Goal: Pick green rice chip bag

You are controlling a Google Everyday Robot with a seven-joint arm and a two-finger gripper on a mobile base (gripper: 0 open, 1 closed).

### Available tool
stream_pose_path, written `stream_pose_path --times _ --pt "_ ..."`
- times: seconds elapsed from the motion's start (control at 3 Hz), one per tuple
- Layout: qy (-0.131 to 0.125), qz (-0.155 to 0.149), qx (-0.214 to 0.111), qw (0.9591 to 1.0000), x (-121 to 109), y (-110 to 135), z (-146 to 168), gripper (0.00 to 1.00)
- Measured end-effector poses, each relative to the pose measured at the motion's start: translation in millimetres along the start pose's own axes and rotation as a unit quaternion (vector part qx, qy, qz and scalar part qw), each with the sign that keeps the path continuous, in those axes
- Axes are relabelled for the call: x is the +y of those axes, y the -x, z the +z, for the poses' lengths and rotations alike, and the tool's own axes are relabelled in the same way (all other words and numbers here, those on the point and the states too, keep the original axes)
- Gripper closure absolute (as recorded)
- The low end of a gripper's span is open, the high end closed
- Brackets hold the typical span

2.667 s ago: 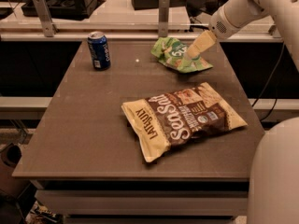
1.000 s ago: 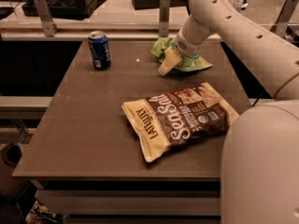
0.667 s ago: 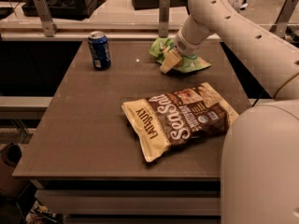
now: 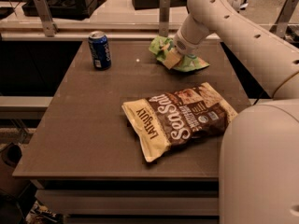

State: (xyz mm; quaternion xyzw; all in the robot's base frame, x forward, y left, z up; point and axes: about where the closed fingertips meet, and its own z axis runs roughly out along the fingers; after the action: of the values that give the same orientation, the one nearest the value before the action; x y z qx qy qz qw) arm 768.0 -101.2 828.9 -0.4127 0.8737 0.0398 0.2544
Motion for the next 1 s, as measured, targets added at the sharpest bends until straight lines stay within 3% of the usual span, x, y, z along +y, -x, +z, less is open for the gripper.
stream_pose_path --times 0.33,1.0 --pt "0.002 0.000 0.002 1.0000 1.2 -0.4 3.0 1.00" --pt "-0.001 -0.006 -0.009 0.9999 -1.3 5.7 -3.8 1.00"
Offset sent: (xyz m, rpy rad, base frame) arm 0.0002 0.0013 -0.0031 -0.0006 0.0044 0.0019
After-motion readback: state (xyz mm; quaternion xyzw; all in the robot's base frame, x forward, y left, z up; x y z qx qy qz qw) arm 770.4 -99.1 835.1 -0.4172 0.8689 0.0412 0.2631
